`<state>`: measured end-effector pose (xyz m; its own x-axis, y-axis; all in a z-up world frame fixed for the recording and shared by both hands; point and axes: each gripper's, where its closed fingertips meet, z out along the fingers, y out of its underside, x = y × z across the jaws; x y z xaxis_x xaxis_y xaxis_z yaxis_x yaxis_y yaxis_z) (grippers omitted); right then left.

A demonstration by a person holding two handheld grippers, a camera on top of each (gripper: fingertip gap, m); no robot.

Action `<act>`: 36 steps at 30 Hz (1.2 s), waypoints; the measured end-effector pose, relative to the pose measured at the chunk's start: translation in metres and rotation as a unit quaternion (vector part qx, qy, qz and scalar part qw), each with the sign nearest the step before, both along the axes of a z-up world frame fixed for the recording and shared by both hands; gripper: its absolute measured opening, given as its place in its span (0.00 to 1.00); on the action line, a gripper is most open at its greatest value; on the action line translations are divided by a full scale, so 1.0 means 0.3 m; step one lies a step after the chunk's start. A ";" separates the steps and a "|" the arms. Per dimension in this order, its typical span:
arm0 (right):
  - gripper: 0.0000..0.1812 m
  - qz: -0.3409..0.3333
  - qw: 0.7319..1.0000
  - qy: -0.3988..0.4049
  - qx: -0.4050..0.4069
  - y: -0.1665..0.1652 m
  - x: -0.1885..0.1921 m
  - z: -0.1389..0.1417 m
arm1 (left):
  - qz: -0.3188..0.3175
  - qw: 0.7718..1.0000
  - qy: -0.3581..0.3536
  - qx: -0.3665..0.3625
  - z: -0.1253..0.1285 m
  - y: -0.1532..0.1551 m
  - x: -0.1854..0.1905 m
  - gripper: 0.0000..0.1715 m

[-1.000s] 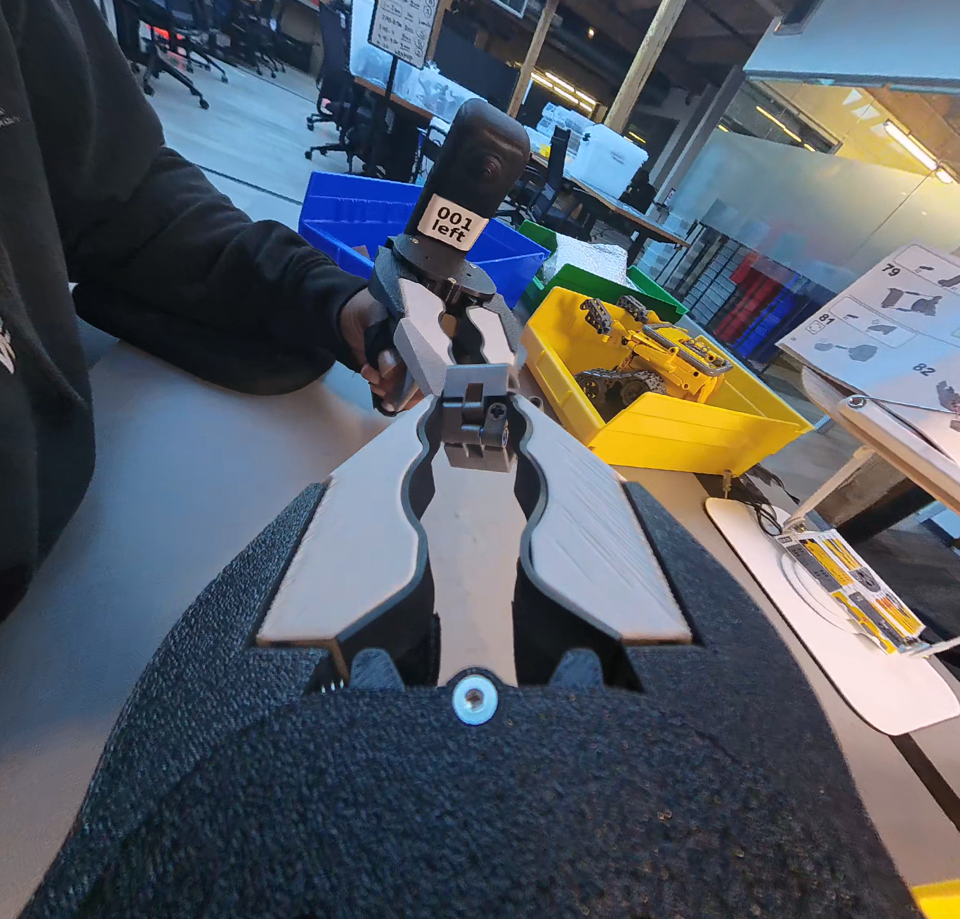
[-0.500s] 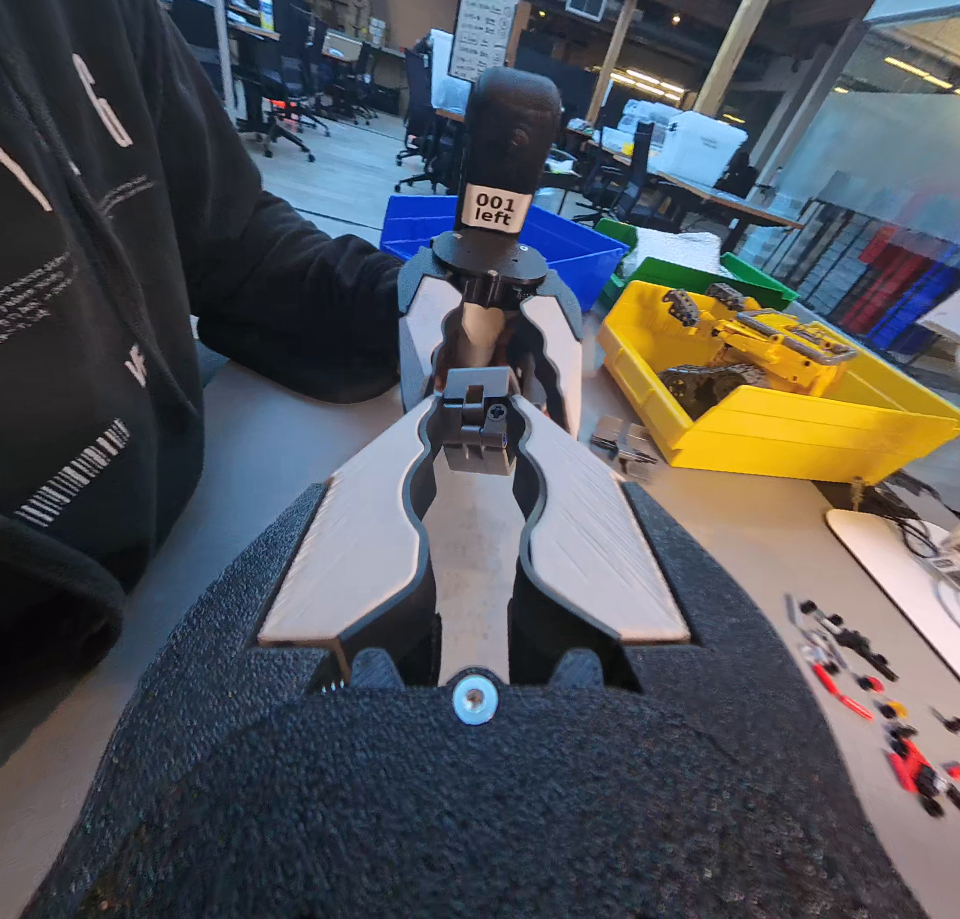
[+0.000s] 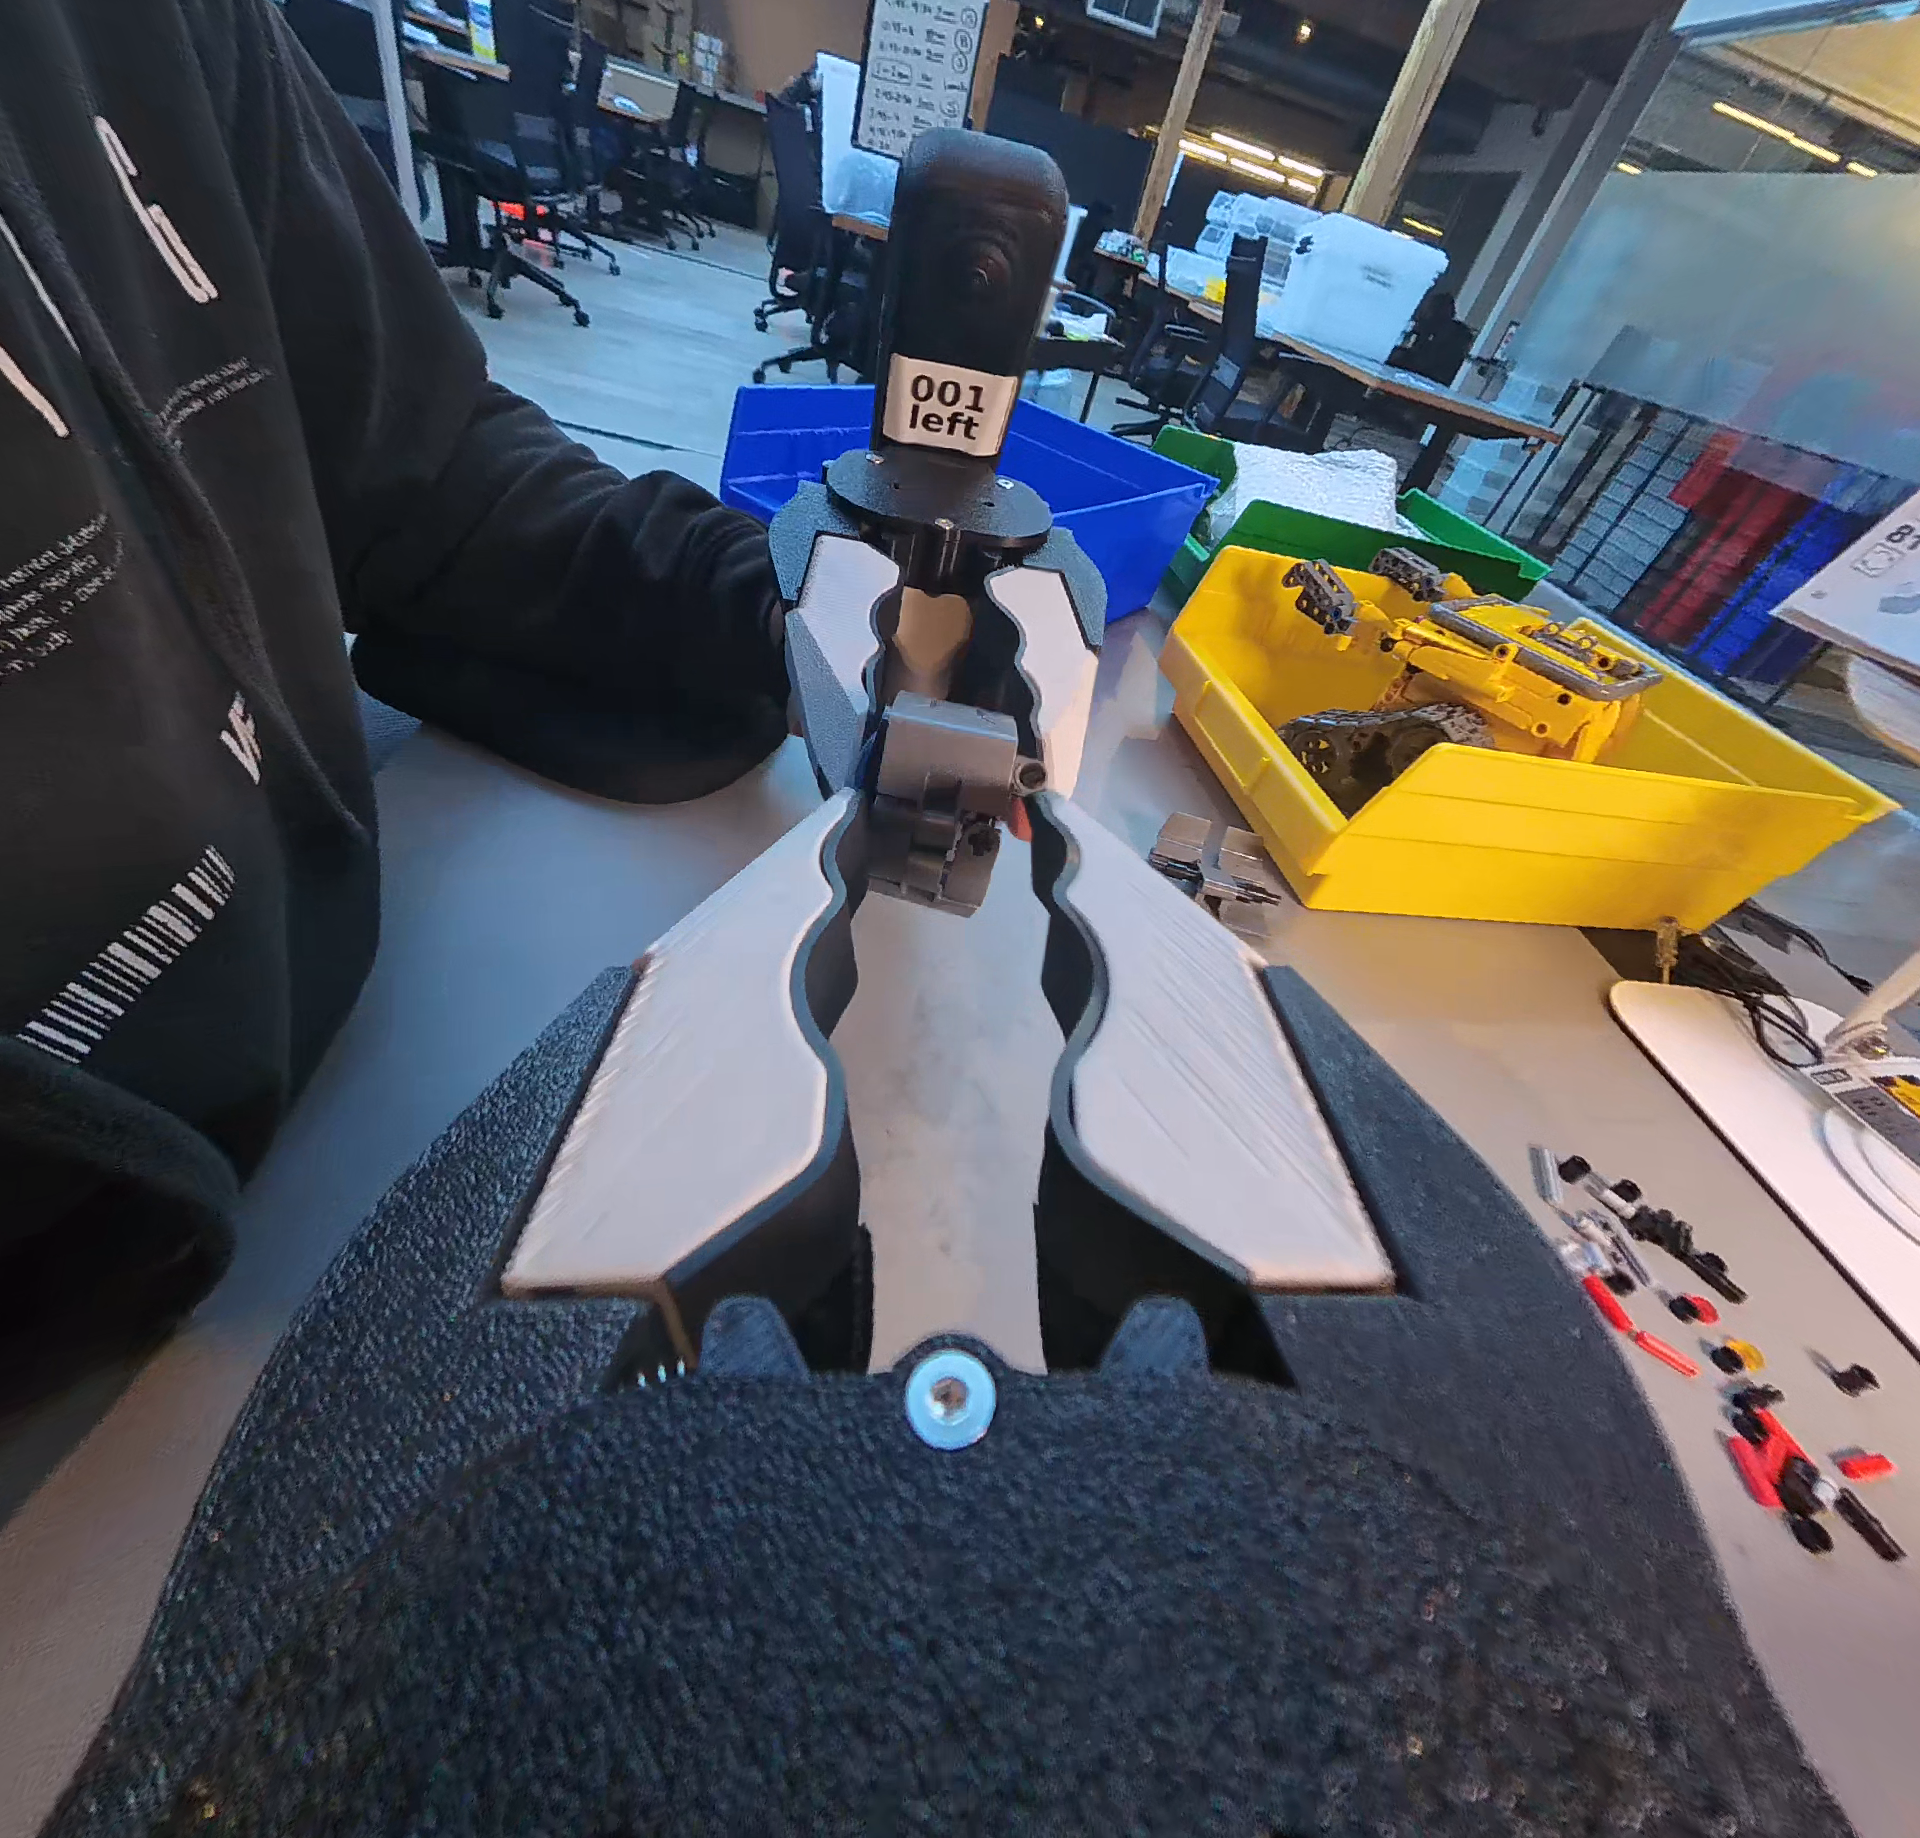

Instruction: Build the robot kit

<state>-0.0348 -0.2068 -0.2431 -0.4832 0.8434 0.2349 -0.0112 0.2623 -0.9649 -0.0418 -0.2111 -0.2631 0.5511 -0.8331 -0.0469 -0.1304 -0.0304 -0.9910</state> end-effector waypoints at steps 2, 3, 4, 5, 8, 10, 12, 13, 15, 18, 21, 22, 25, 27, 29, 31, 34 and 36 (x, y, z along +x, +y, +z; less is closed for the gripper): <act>0.17 0.001 1.000 -0.005 -0.010 0.004 0.000 0.001 | 0.003 1.000 -0.003 0.009 0.008 0.000 -0.001 0.23; 0.17 0.001 1.000 -0.008 -0.012 0.005 0.000 -0.001 | 0.004 1.000 -0.004 0.013 0.011 0.001 -0.002 0.23; 0.17 0.002 1.000 -0.010 -0.015 0.005 0.000 -0.002 | 0.004 1.000 -0.005 0.016 0.014 0.000 -0.003 0.23; 0.17 0.002 1.000 -0.013 -0.020 0.006 0.000 -0.003 | 0.005 1.000 -0.007 0.022 0.019 0.000 -0.004 0.23; 0.17 0.007 0.999 -0.030 -0.041 0.009 -0.001 -0.010 | 0.010 0.999 -0.007 0.033 0.026 0.001 -0.007 0.23; 0.16 0.013 0.999 -0.030 -0.041 0.006 0.003 -0.011 | 0.010 0.999 -0.007 0.035 0.028 0.001 -0.006 0.23; 0.14 0.012 0.999 -0.027 -0.033 0.002 0.003 -0.012 | 0.011 0.999 -0.006 0.039 0.030 0.001 -0.008 0.23; 0.14 0.013 0.999 -0.027 -0.034 0.000 0.003 -0.011 | 0.010 0.999 -0.007 0.038 0.029 0.000 -0.007 0.23; 0.13 0.013 0.999 -0.023 -0.031 -0.002 0.005 -0.004 | 0.009 0.999 -0.006 0.036 0.026 0.000 -0.005 0.23; 0.13 0.008 1.000 -0.014 0.010 -0.015 0.007 -0.007 | 0.003 1.000 0.003 0.019 0.005 -0.002 0.002 0.23; 0.13 0.013 0.999 -0.010 0.030 -0.024 0.016 -0.010 | -0.010 1.000 -0.003 0.004 -0.007 -0.009 0.013 0.23; 0.13 0.012 0.999 -0.010 0.045 -0.024 0.016 -0.017 | -0.013 1.000 -0.001 -0.001 -0.014 -0.009 0.014 0.23; 0.12 0.011 0.997 -0.009 0.072 -0.035 0.018 -0.028 | -0.024 1.000 0.001 -0.011 -0.030 -0.017 0.017 0.23; 0.12 0.010 0.996 -0.009 0.088 -0.039 0.020 -0.031 | -0.030 0.999 0.004 -0.015 -0.036 -0.020 0.021 0.23; 0.12 0.010 0.994 -0.015 0.110 -0.044 0.022 -0.044 | -0.033 0.999 0.016 -0.021 -0.055 -0.023 0.024 0.23; 0.12 0.012 0.995 -0.013 0.099 -0.046 0.021 -0.041 | -0.036 0.999 0.009 -0.024 -0.053 -0.024 0.025 0.23; 0.13 0.001 0.996 -0.010 0.086 -0.015 0.007 -0.053 | -0.004 1.000 0.022 -0.017 -0.053 0.003 0.005 0.23; 0.13 -0.018 0.996 -0.038 0.078 0.031 -0.014 -0.103 | 0.034 0.997 0.061 -0.011 -0.074 0.032 -0.019 0.23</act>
